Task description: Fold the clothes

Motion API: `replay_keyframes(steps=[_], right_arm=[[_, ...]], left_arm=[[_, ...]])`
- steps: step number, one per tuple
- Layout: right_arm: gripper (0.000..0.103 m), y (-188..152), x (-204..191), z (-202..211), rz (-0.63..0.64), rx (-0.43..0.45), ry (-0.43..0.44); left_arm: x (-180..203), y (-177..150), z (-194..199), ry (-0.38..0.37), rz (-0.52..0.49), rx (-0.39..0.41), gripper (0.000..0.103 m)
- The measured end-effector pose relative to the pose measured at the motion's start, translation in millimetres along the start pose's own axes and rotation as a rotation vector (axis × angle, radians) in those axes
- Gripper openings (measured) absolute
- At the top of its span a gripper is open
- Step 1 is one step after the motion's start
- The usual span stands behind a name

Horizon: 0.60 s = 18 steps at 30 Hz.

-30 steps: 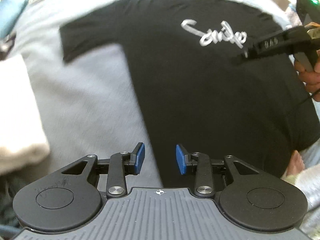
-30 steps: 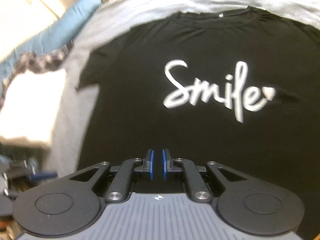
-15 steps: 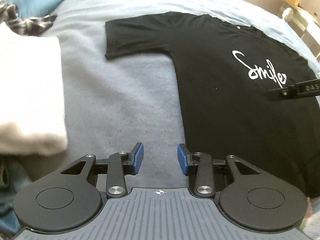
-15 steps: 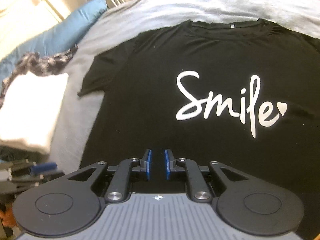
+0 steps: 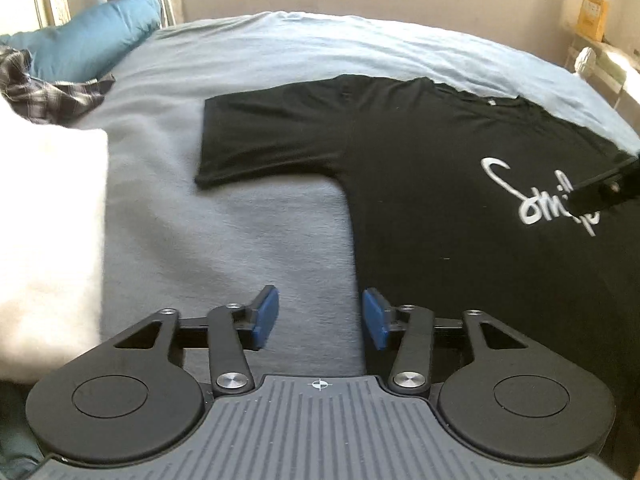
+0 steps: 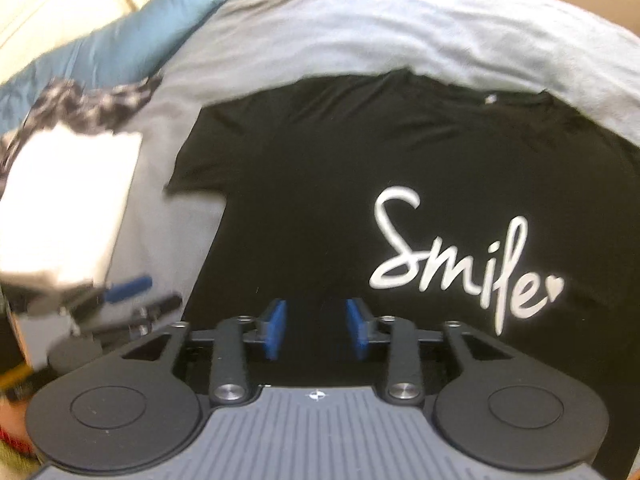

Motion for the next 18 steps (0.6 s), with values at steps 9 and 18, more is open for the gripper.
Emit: replay_keyframes(steps=[9, 18], right_arm=[[0.068, 1, 16, -9, -0.047, 0.010, -0.123], [0.103, 0, 0, -8, 0.081, 0.053, -0.209]], left_arm=[[3, 7, 11, -0.058, 0.044, 0.041, 0.100], [9, 5, 14, -0.065, 0.019, 0.052, 0.102]])
Point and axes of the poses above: each gripper's, at about its wrist camera, not at the fingertips, and z roughly against the way its jaws point, x to its right, y to its top, the point moved 3 cm from there along -z, roughly the way its jaws point, and after that the axes turned 6 degrees about -y, right-handed, at the moved point
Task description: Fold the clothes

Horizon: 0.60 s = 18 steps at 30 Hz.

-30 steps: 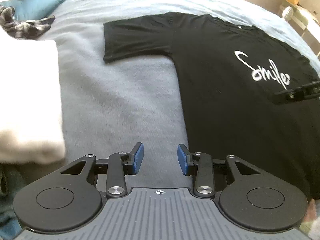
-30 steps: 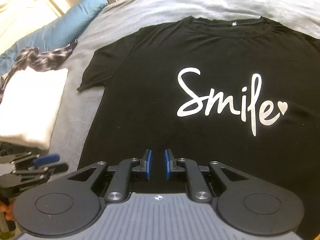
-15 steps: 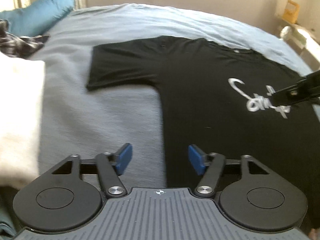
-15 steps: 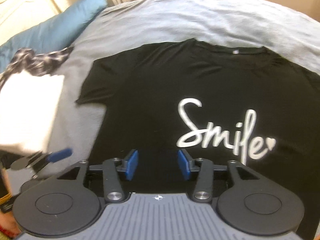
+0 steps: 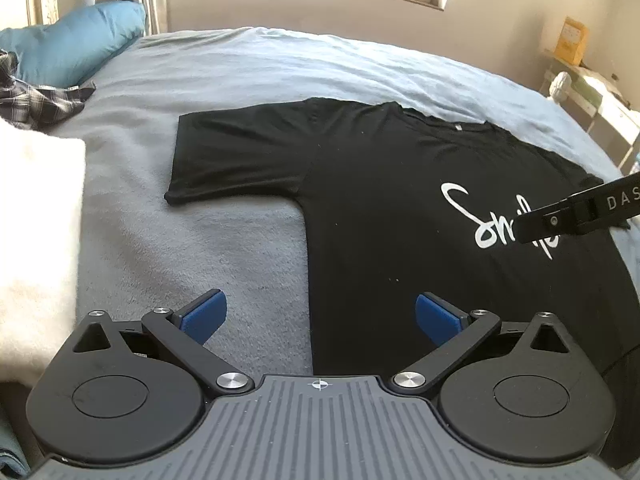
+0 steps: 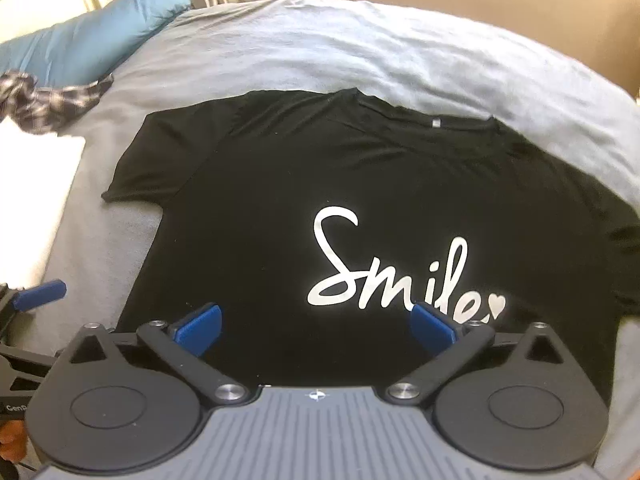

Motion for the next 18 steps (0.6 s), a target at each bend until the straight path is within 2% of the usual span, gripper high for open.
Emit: replay_keyframes(steps=[6, 11, 13, 18], right_arm=[[0.103, 0.7, -4.9, 3.4, 0.031, 0.044, -0.073], [0.103, 1.6, -6.0, 7.4, 0.090, 0.096, -0.083], [0.103, 1.7, -7.3, 6.0, 0.117, 0.087, -0.082], [0.103, -0.2, -10.2, 1.3, 0.176, 0.060, -0.142]], left_arm=[[-3.1, 0.6, 2.2, -0.015, 0.040, -0.001, 0.102], [-2.1, 1.3, 5.2, -0.007, 0.029, 0.020, 0.103], [-1.7, 1.6, 5.2, -0.014, 0.034, 0.017, 0.103], [-0.8, 2.2, 4.8, -0.033, 0.051, 0.005, 0.103]])
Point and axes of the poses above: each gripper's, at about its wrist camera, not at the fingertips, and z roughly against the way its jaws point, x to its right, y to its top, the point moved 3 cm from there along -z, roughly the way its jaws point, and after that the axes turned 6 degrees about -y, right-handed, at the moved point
